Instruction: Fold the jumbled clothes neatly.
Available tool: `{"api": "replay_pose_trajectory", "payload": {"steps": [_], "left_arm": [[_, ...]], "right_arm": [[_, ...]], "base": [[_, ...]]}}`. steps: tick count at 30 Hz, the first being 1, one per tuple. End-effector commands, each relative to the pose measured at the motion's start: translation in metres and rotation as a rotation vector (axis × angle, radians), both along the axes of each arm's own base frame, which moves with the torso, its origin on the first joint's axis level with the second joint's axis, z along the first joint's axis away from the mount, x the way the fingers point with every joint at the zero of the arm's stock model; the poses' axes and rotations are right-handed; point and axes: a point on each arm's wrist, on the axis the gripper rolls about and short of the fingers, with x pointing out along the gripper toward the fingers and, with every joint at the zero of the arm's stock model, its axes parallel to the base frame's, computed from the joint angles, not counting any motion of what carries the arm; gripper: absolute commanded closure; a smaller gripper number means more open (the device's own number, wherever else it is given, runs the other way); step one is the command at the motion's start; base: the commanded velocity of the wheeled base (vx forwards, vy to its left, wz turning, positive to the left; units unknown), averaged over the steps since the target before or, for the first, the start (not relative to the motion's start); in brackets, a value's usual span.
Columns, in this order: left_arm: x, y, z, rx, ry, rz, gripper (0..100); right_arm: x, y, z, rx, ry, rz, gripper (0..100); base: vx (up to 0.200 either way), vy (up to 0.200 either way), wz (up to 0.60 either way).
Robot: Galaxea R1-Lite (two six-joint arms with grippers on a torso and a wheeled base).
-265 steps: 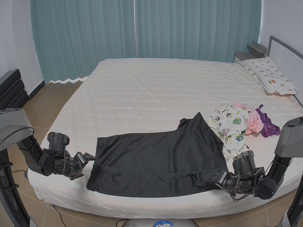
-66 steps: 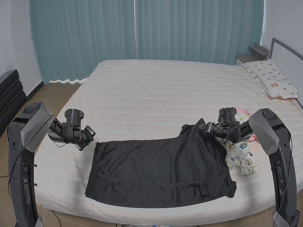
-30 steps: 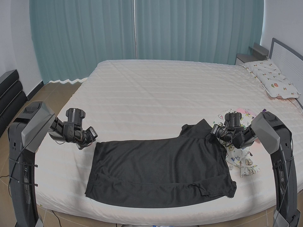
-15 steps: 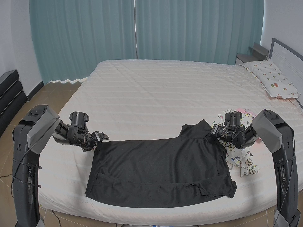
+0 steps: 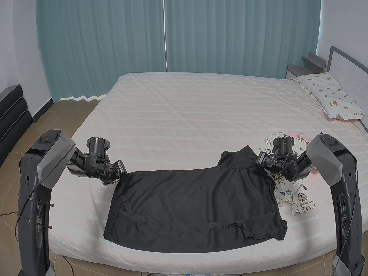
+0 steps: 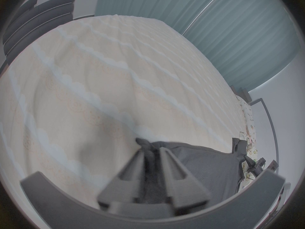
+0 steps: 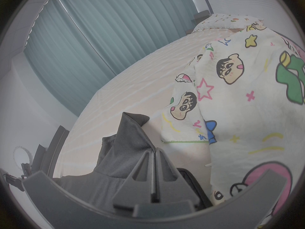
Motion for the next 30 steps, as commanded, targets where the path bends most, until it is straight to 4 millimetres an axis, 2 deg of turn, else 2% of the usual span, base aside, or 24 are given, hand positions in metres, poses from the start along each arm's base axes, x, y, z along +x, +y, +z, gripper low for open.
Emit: {"api": "replay_pose_trajectory", "payload": {"steps": [1,5,13,21,30], "left_arm": [[0.000,0.004,-0.005,0.002,0.007,0.016,100],[0.001,0.011,0.000,-0.003,-0.001,0.044,100],[0.000,0.021,0.033,-0.055,-0.044,0.133,100],[-0.003,0.033,0.038,-0.050,-0.047,0.158,100],[-0.006,0.035,0.036,-0.049,-0.037,0.159,100]], "right_arm": [[0.000,-0.001,0.000,0.000,0.001,-0.002,100],[-0.001,-0.002,0.000,0.001,0.004,-0.006,100],[-0.003,-0.011,0.005,0.008,-0.060,-0.027,100],[-0.003,-0.013,0.011,0.011,-0.101,-0.030,100],[-0.005,-0.013,0.023,0.014,-0.175,-0.028,100]], "base": [[0.000,0.000,0.00],[0.000,0.000,0.00],[0.000,0.000,0.00],[0.000,0.000,0.00],[0.000,0.000,0.00]]}}
